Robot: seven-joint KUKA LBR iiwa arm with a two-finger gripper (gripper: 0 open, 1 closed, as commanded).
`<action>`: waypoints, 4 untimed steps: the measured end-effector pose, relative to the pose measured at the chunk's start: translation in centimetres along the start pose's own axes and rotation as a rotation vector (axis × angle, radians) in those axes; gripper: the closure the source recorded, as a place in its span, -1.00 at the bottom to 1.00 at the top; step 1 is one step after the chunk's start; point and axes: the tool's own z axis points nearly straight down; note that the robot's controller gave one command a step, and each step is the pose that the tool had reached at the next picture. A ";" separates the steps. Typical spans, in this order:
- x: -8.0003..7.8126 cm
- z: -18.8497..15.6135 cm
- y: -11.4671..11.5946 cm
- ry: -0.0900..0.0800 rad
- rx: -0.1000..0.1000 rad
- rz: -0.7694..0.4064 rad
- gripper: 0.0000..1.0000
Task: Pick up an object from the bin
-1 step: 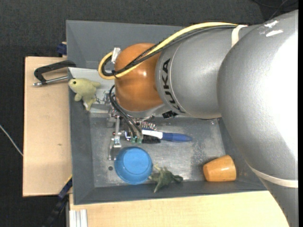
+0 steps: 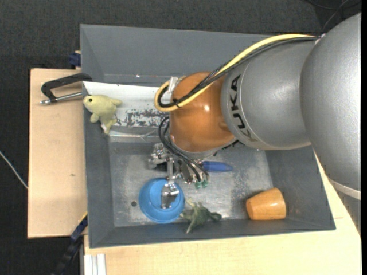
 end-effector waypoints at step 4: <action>-4.0 -7.4 -7.1 -0.009 -0.002 -0.125 -1.00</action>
Offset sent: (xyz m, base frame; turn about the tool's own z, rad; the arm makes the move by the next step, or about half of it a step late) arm 0.0267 -0.0340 -0.0638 0.0911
